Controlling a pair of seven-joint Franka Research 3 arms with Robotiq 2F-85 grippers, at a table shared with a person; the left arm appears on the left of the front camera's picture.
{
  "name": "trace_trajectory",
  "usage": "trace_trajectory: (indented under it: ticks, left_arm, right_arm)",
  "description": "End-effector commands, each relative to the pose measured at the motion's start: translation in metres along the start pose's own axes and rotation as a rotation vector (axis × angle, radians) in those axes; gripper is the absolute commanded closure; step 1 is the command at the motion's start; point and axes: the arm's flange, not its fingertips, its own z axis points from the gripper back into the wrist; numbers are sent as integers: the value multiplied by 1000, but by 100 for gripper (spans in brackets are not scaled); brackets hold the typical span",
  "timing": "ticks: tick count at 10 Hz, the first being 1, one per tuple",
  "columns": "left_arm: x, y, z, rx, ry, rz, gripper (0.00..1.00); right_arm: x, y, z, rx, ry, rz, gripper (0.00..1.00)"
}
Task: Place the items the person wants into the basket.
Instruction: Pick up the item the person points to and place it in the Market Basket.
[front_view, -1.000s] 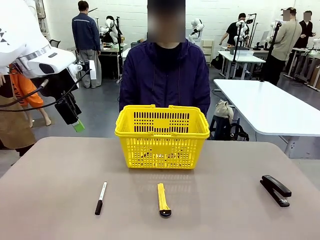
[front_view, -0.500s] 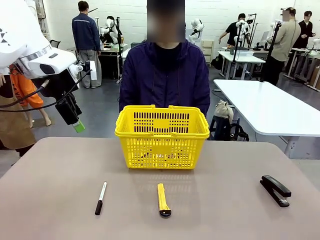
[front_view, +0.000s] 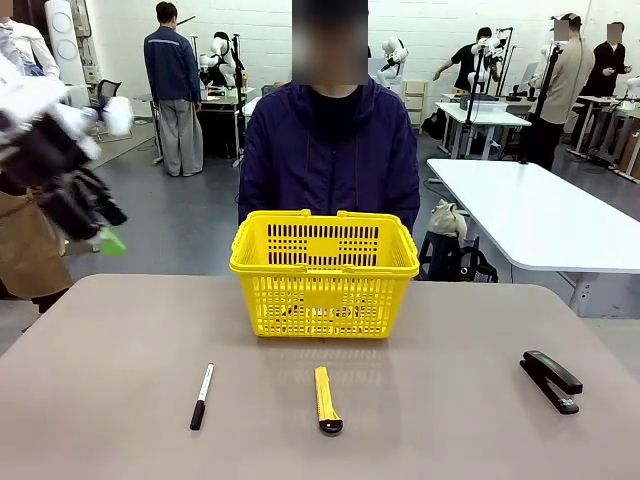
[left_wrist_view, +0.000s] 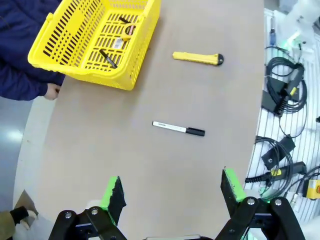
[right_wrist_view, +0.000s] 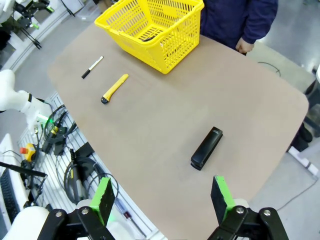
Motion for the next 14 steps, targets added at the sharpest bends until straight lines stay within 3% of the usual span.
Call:
trace_trajectory:
  ticks: [1,3,6,8,11,12,14]
  left_arm:
    - [-48,-16,16,-13,-101,17,0]
    - [-79,2,46,-51,-194,15,0]
    - [-124,20,54,-198,-363,-47,0]
    - [-127,23,52,-191,-368,-61,0]
    - [-122,14,50,-77,-350,-67,0]
    - [-130,20,48,-168,-366,-52,0]
    - [-130,20,48,-168,-366,-52,0]
  right_arm:
    - [0,-1,0,17,-29,17,0]
    - [0,-1,0,17,-29,17,0]
    - [0,-1,0,17,-29,17,0]
    - [0,-1,0,17,-29,17,0]
    - [0,-1,0,17,-29,17,0]
    - [0,-1,0,17,-29,17,0]
    - [0,-1,0,17,-29,17,0]
